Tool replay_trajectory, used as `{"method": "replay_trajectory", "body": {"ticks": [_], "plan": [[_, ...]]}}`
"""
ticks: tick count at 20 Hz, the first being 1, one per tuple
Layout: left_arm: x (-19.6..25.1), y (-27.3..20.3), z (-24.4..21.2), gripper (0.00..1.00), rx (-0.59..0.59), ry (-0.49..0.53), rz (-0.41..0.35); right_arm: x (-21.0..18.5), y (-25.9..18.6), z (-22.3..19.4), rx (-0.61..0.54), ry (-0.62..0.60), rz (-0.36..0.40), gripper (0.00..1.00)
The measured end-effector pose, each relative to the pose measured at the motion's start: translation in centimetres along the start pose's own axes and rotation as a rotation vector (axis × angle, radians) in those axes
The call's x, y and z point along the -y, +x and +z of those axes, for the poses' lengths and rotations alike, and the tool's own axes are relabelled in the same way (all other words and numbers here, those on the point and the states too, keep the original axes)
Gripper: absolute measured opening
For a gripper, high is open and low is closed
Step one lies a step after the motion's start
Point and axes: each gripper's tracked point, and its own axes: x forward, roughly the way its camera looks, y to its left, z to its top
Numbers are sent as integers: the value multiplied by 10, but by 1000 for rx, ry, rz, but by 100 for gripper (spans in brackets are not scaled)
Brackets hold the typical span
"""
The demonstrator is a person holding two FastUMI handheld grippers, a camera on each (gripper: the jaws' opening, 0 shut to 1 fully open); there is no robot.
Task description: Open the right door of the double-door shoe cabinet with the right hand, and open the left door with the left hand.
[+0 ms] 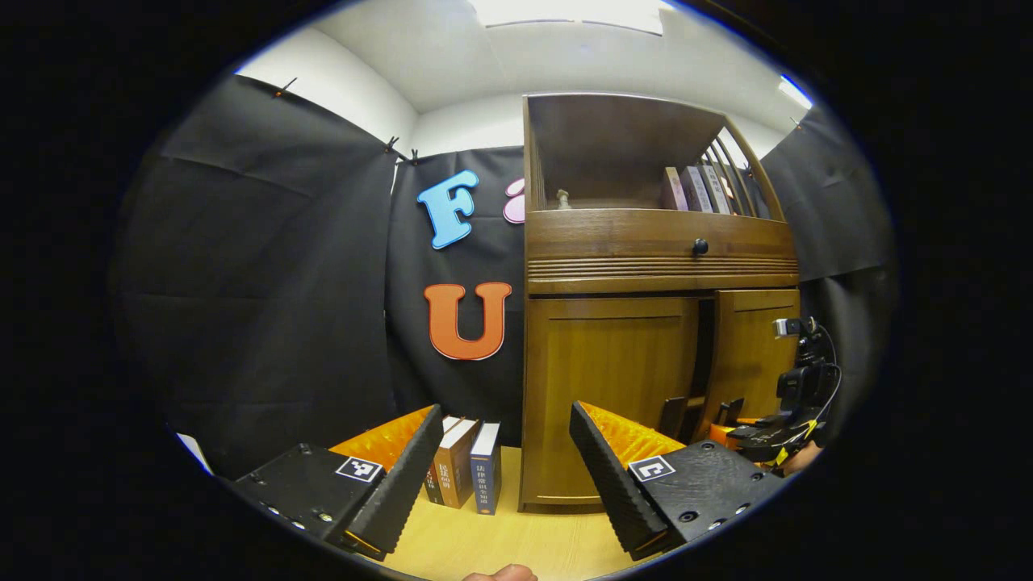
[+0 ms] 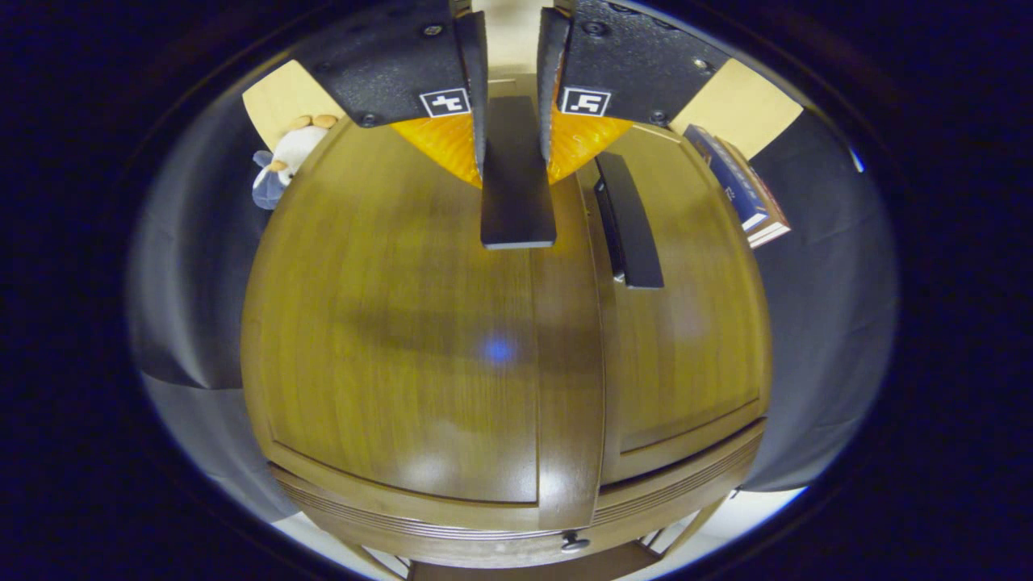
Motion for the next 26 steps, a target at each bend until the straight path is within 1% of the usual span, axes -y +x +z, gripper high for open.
{"method": "replay_trajectory", "body": {"ticks": [1, 2, 3, 4, 5, 10, 12, 19, 20, 21, 26], "plan": [[3, 0, -1, 95, -2, 1, -6, 1, -7, -2, 0, -1, 2, 28], [7, 0, -1, 100, -2, 2, -12, 3, -13, -3, -1, 0, 6, 28], [12, 0, -2, 95, -3, 3, -20, 4, -18, -4, -1, 1, 10, 28], [16, 0, -4, 100, -7, 3, -26, 7, -23, -5, -2, 2, 15, 28], [21, 0, -5, 95, -9, 3, -34, 9, -29, -7, -1, 1, 19, 28], [45, 0, -4, 95, -4, 2, -71, 23, -67, -16, 7, 10, 46, 28], [55, 1, -6, 95, -7, -1, -90, 31, -86, -20, 7, 9, 46, 28], [91, 4, -10, 95, -12, -7, -148, 59, -123, -33, 3, 5, 15, 27], [96, 4, -10, 100, -14, -6, -156, 62, -127, -33, 1, 7, 12, 27], [100, 5, -11, 95, -15, -5, -163, 66, -131, -35, -1, 11, 9, 27], [120, 9, -20, 95, -33, -5, -195, 85, -146, -40, 5, 24, -15, 24]]}}
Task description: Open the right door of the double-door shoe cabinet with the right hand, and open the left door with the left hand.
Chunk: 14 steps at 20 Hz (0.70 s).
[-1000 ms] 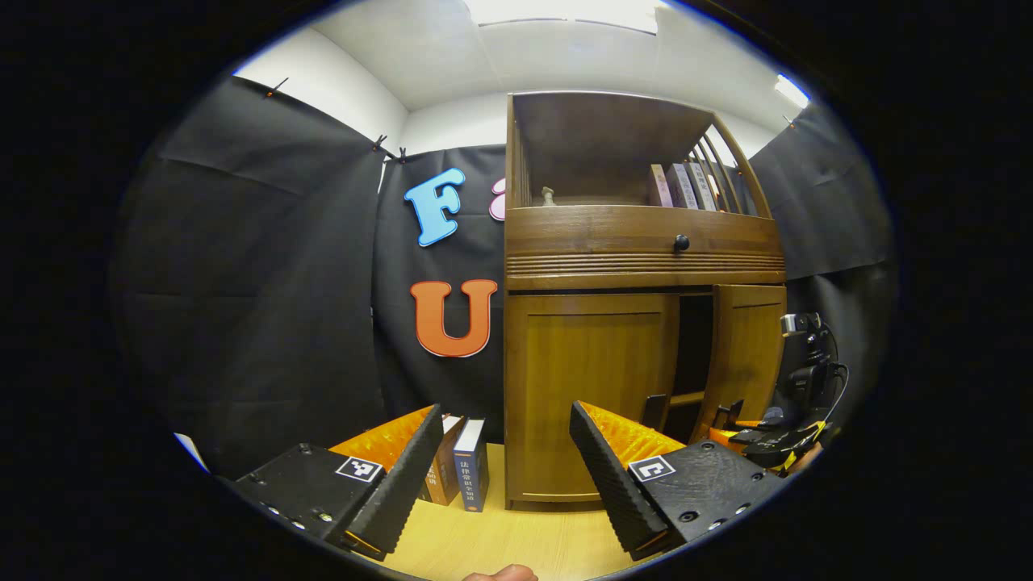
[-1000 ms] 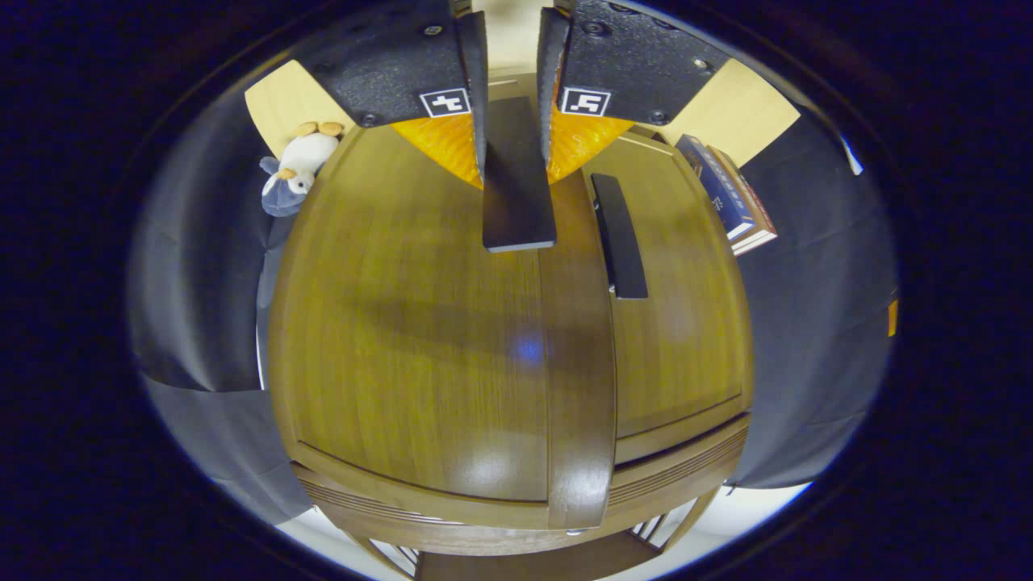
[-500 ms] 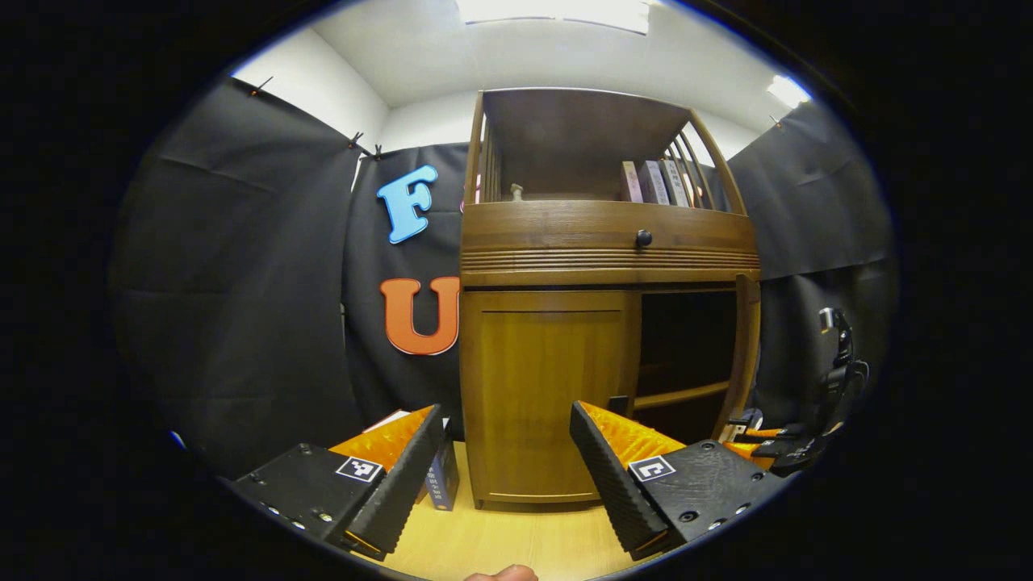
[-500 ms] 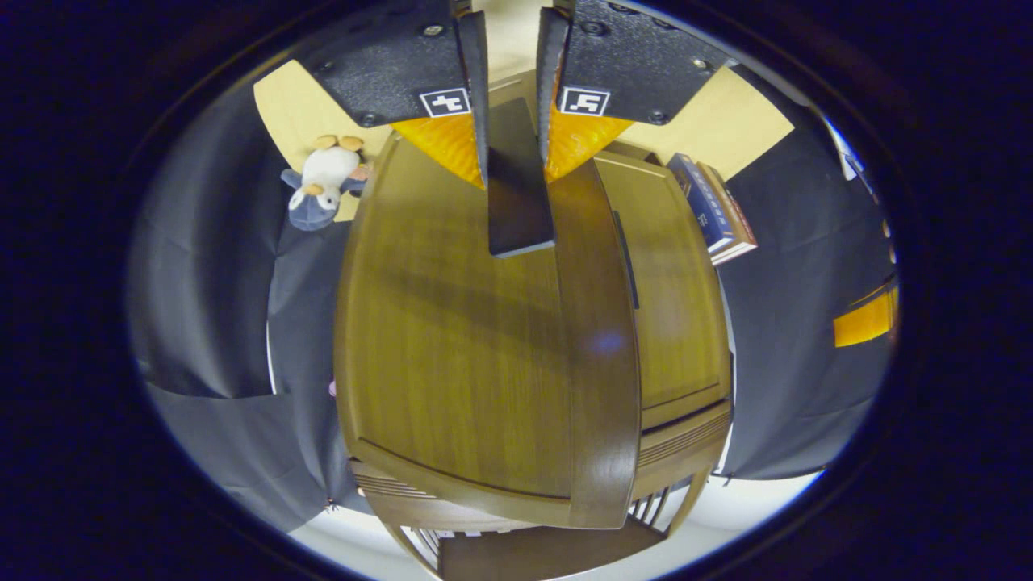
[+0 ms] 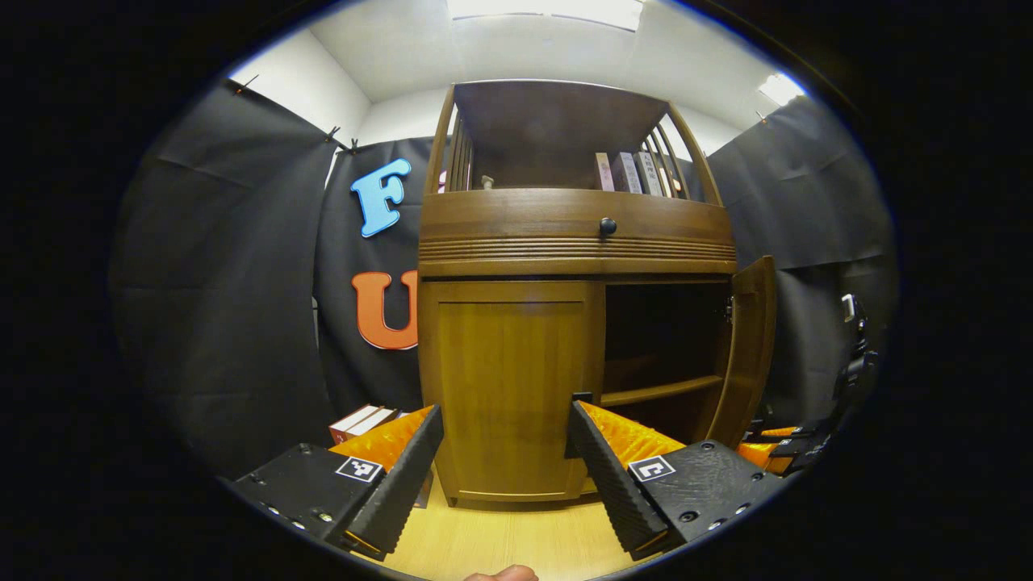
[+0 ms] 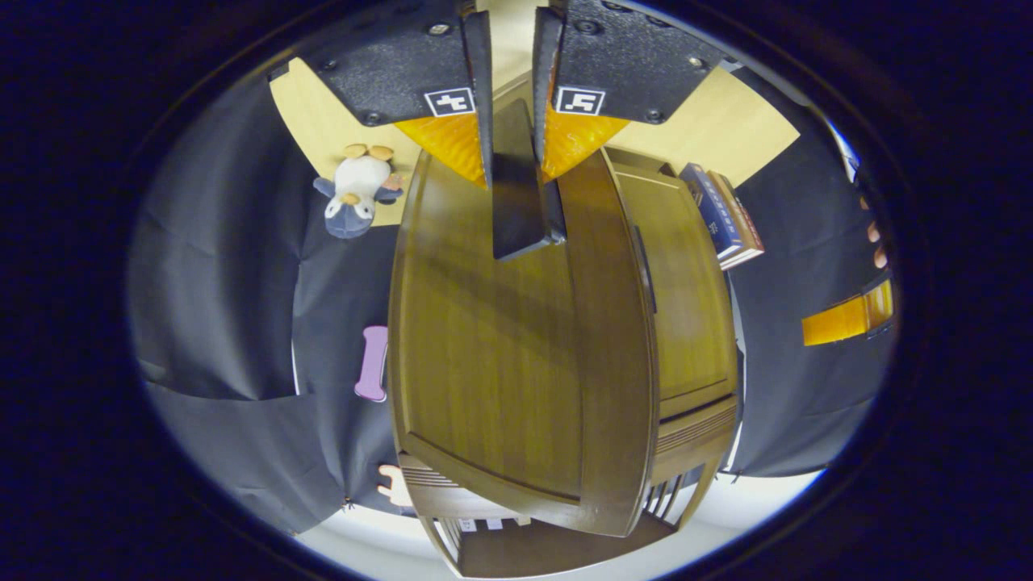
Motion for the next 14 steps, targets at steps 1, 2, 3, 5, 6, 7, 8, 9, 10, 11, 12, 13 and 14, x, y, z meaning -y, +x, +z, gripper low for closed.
{"method": "replay_trajectory", "body": {"ticks": [1, 2, 3, 5, 6, 7, 8, 9, 10, 11, 12, 13, 14], "plan": [[4, 1, -1, 95, -3, 0, -7, 5, -4, 0, 0, 7, -8, 23], [8, 3, -2, 95, -6, 1, -14, 11, -8, -1, 1, 12, -18, 22], [13, 5, -3, 95, -8, 1, -21, 18, -12, -2, 1, 17, -32, 22], [23, 10, -5, 95, -11, 3, -38, 30, -19, -4, 1, 29, -65, 20], [28, 13, -7, 95, -14, 4, -44, 37, -22, -3, 0, 35, -82, 18], [32, 15, -10, 95, -18, 4, -50, 44, -26, -5, 0, 36, -93, 17], [36, 18, -12, 95, -25, 1, -59, 50, -30, -5, 1, 40, -105, 15], [42, 20, -15, 95, -28, -2, -67, 58, -33, -5, 3, 47, -121, 14], [46, 22, -16, 95, -33, -2, -74, 66, -36, -5, 6, 56, -138, 11], [50, 25, -18, 95, -36, -1, -80, 73, -38, -5, 9, 64, -154, 10], [53, 27, -20, 95, -39, 1, -85, 81, -40, -5, 9, 71, -176, 8], [56, 30, -21, 95, -42, 1, -90, 89, -41, -5, 7, 76, -199, 7], [60, 31, -23, 95, -47, 1, -96, 95, -43, -4, 7, 81, -207, 6]]}}
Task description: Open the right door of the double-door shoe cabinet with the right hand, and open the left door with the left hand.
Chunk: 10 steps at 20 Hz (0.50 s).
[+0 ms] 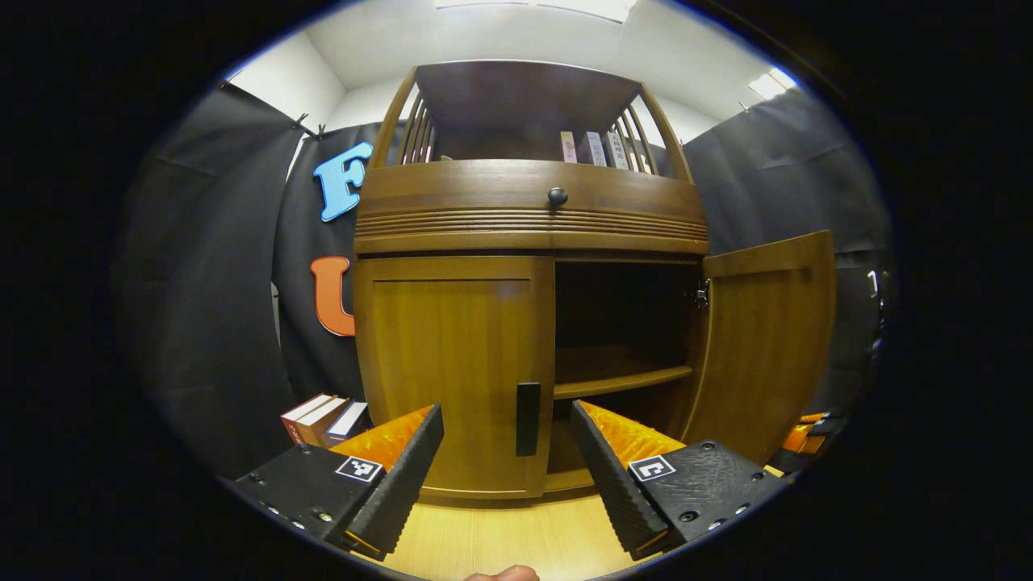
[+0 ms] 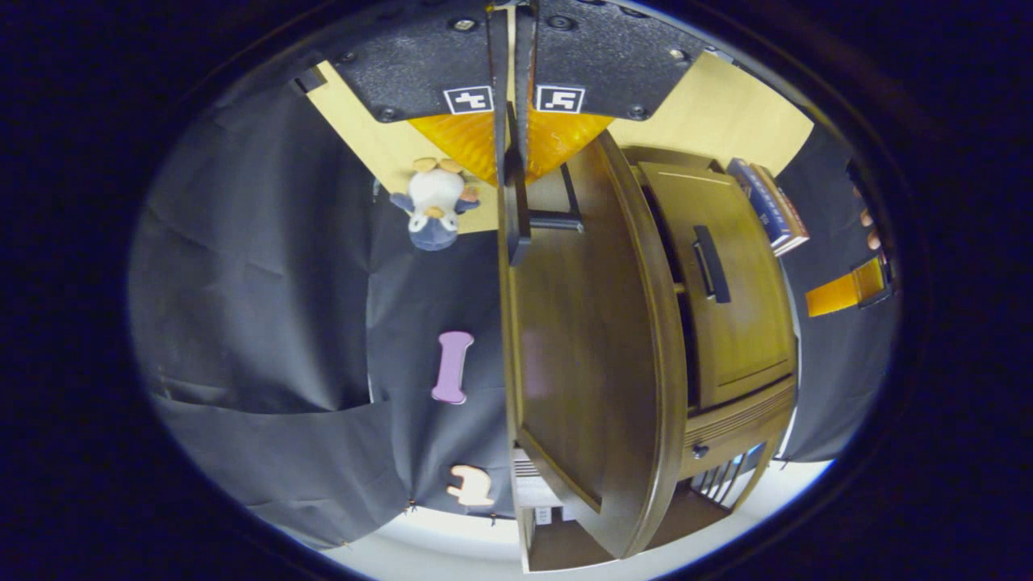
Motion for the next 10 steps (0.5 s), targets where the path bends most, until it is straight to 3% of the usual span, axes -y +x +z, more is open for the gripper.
{"method": "replay_trajectory", "body": {"ticks": [10], "plan": [[20, 36, -21, 95, -28, 3, -31, 41, -10, 7, 1, 44, -38, 4]]}}
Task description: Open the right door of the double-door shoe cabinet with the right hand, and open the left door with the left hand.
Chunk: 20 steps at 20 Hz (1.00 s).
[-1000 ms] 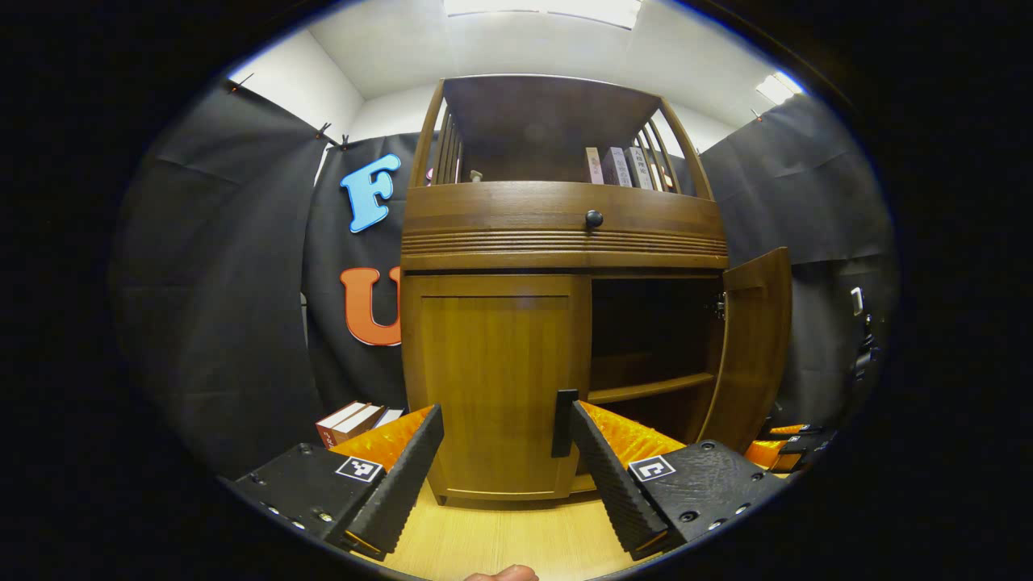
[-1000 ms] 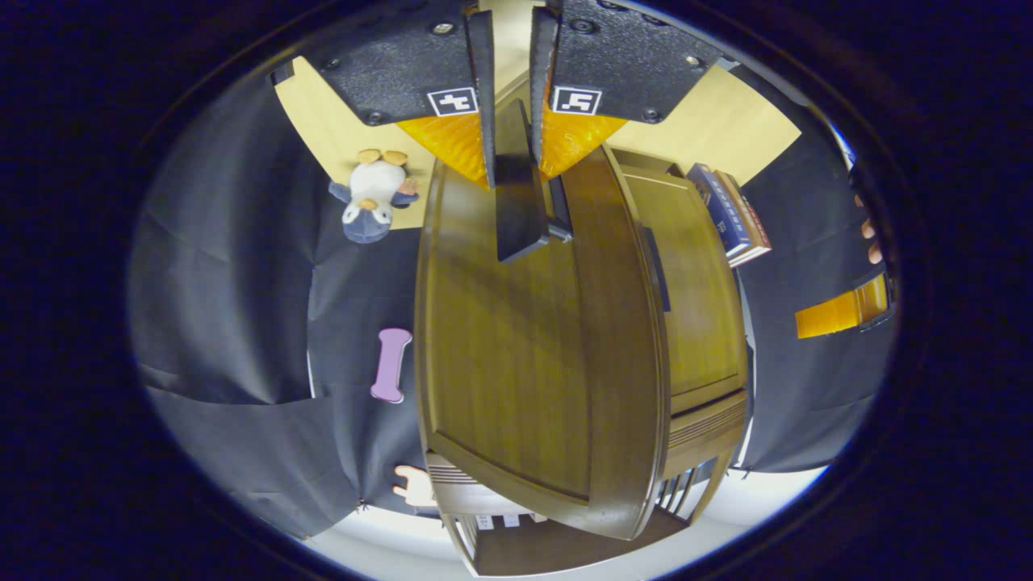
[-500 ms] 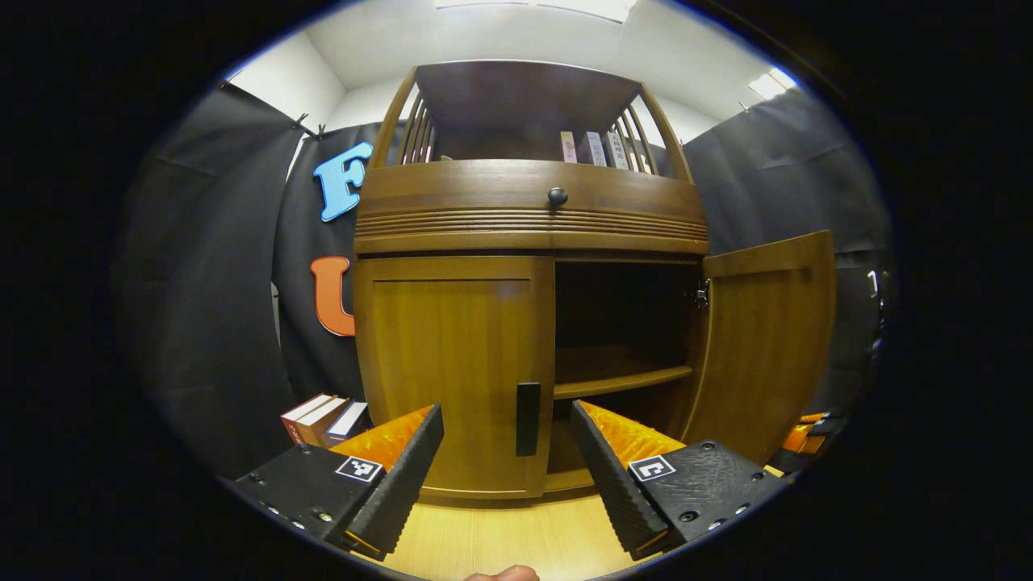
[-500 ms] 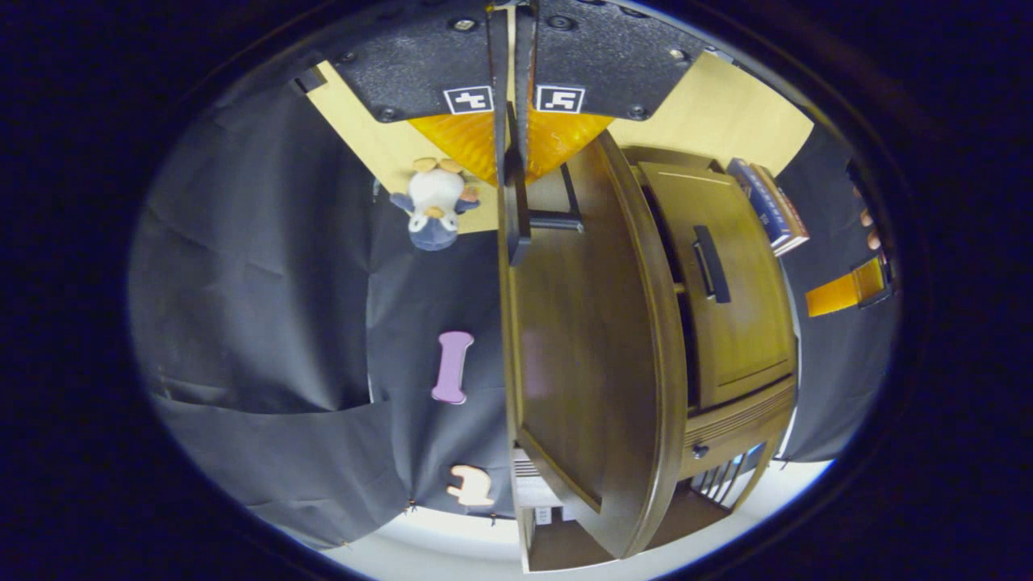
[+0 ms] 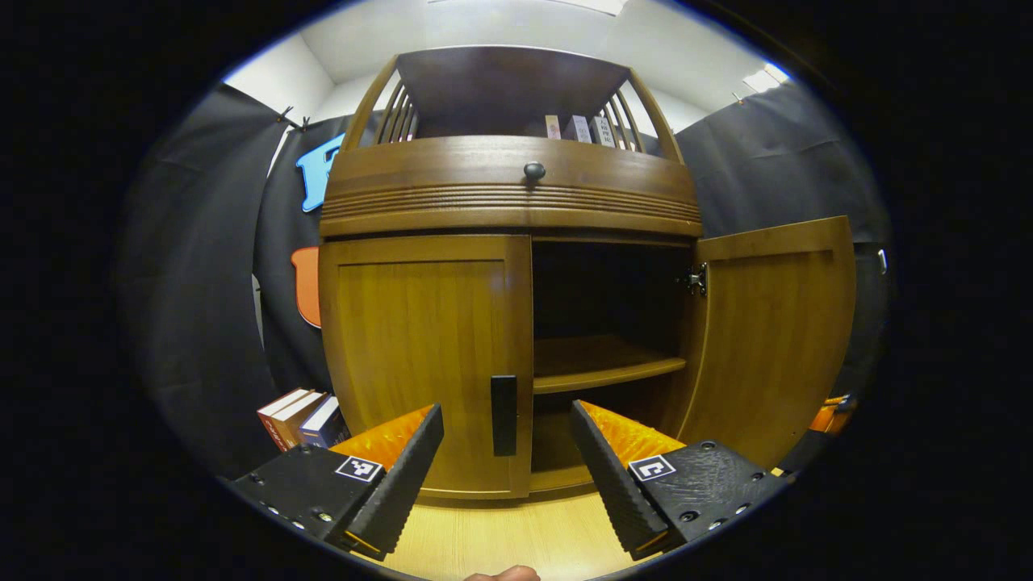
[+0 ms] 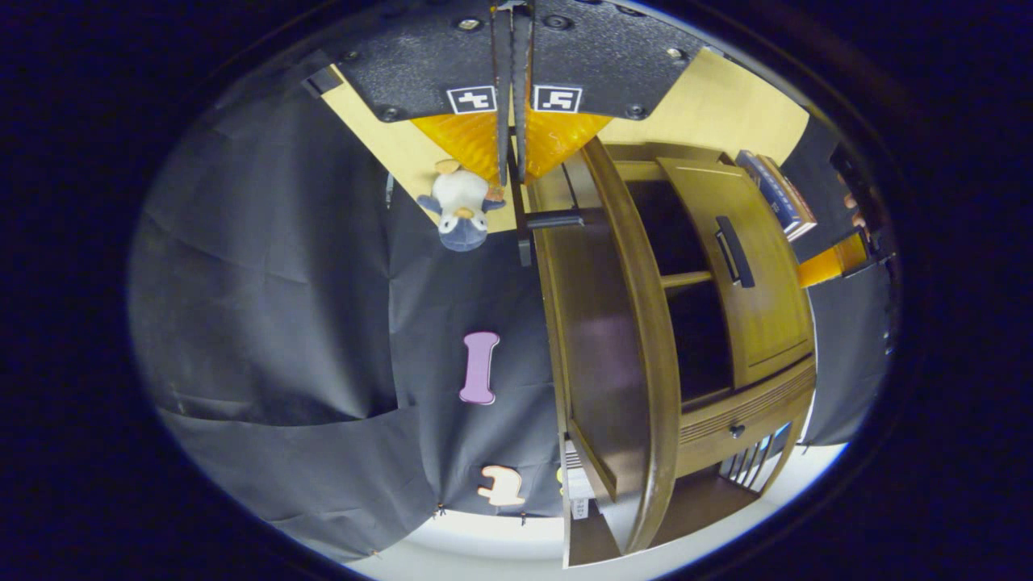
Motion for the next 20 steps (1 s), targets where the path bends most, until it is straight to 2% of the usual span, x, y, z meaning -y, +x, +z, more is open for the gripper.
{"method": "replay_trajectory", "body": {"ticks": [9, 20], "plan": [[-11, 59, -33, 95, -86, -44, 11, 30, -18, 16, 47, 33, -69, 4], [-17, 126, -62, 94, -119, -39, 22, 16, -51, 31, 121, 41, -47, 4]]}}
